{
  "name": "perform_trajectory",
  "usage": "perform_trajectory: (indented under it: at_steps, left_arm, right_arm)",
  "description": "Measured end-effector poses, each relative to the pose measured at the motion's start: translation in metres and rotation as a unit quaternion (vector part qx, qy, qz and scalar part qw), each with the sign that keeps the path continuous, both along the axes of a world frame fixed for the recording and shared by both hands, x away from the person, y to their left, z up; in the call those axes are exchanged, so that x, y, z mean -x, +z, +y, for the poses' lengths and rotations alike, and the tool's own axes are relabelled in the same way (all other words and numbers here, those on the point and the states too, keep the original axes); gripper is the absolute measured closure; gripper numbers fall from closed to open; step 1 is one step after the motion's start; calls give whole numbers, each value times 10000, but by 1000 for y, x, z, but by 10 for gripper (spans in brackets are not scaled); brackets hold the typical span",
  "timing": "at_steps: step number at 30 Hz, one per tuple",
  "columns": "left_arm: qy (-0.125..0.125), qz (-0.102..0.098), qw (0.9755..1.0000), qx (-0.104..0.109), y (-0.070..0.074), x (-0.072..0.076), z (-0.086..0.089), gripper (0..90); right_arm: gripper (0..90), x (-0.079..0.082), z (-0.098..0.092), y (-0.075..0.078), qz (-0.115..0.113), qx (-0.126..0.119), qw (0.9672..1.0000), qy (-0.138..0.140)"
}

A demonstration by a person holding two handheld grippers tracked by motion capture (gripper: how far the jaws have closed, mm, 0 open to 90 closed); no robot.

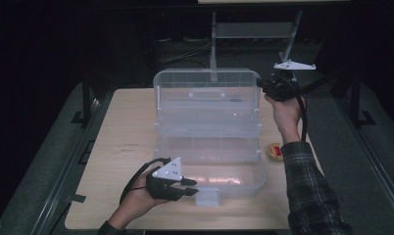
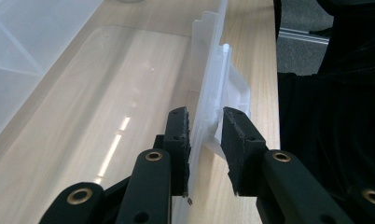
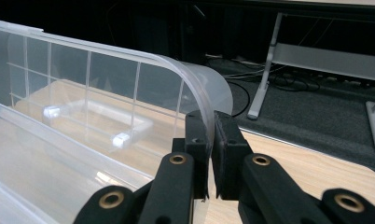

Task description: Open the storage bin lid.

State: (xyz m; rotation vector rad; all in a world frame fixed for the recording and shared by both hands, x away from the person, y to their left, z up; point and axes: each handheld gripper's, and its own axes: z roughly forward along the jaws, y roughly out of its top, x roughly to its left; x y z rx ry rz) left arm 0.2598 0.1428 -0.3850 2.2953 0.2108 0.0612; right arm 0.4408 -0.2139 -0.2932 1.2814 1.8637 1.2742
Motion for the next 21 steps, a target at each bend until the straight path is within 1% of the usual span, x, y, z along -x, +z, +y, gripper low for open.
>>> perform_trajectory:
  at_steps: [3,10,21]
  left_arm:
    - [-2,-4,10000,11,0,0,0,716]
    - [-18,-3,10000,-2,0,0,0,717]
    - [-23,18,10000,2,0,0,0,718]
  right_arm:
    - [859,-3,-1,-2,25,-25,10000,6]
    - [858,-12,1,-4,115,12,9999,-7]
    - [858,-23,1,-9,258,-27,9997,-5]
